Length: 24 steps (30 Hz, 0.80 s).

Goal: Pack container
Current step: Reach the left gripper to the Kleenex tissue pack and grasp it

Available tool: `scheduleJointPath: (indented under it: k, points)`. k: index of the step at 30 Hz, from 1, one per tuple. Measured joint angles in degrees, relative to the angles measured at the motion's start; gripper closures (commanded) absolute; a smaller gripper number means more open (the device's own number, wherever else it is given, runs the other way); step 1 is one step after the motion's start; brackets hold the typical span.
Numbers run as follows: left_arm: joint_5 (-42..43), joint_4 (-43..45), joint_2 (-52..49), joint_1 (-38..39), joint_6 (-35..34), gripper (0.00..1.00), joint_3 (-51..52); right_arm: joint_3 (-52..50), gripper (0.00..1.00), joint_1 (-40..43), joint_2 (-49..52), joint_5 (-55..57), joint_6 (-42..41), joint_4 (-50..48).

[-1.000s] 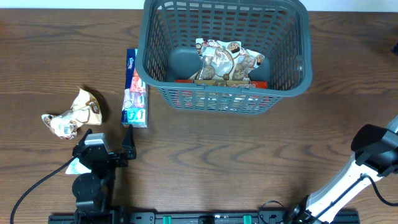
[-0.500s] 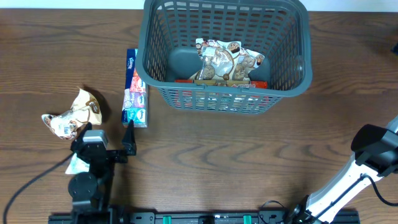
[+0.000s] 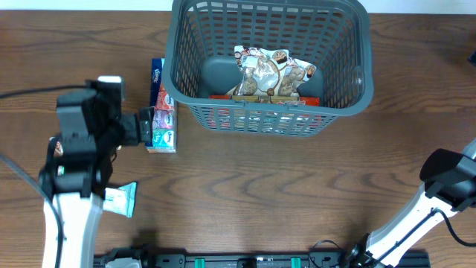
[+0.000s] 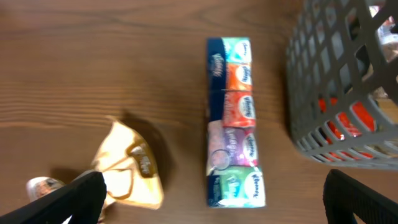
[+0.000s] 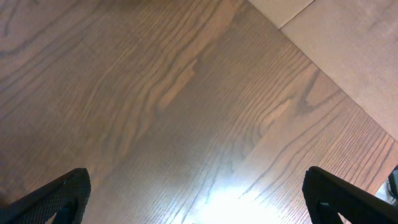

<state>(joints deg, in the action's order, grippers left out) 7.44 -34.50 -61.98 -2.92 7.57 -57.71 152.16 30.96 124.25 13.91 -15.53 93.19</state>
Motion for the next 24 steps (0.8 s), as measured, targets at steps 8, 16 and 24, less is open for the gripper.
scheduleJointPath:
  k: [8, 16, 24]
  points:
    - [6.6, -2.9, -9.5, -0.3, -2.3, 0.01, -0.5, 0.0, 0.01, 0.0, 0.0, 0.0, 0.0, 0.0]
    - [7.7, -2.9, -12.6, -1.1, -6.0, 0.01, -1.1, 0.0, 0.01, 0.0, 0.0, 0.0, 0.0, 0.0]
    - [7.8, -0.2, -13.6, -1.1, -6.1, 0.01, -1.4, 0.0, 0.01, 0.0, 0.0, 0.0, 0.0, 0.0]
